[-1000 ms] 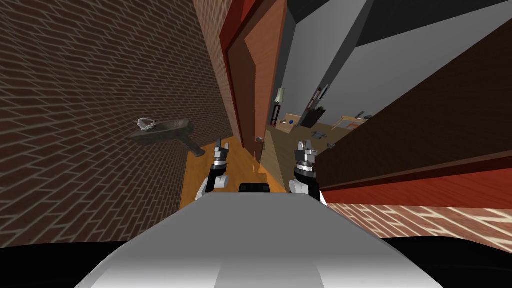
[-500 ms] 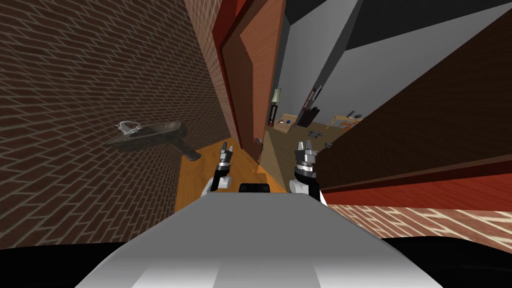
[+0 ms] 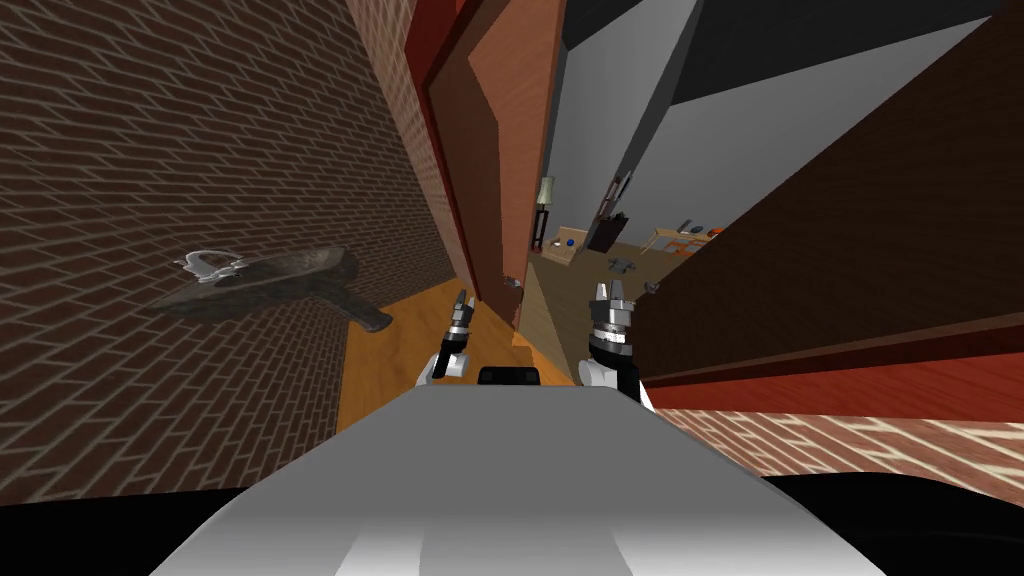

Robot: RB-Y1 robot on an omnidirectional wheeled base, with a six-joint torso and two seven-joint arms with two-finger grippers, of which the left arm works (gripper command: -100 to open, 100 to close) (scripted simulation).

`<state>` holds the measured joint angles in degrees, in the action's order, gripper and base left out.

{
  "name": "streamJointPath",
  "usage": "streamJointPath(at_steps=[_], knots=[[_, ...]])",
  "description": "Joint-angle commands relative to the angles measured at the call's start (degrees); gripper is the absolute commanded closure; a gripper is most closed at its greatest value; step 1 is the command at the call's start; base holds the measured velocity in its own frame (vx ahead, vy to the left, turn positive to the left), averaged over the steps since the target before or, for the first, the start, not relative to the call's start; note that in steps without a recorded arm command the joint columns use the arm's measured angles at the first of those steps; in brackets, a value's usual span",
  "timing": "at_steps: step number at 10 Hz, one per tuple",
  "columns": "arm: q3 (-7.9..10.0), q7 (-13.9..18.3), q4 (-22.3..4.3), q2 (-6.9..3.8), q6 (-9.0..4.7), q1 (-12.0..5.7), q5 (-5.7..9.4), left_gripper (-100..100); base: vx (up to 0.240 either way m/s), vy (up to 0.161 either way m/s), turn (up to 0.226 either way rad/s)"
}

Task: Push the door open

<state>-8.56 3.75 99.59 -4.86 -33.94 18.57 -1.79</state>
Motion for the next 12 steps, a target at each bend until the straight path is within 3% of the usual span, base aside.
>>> streamJointPath(at_steps=[1,12], knots=[[-0.90,0.3,-1.8,-0.35,-0.12,-0.41,-0.05,-100,0.095,0.059,-0.125],[-7.08,1.0,-19.4,-0.93,-3.48,-5.50,-0.79,-100,0.084,0.063,-0.109]])
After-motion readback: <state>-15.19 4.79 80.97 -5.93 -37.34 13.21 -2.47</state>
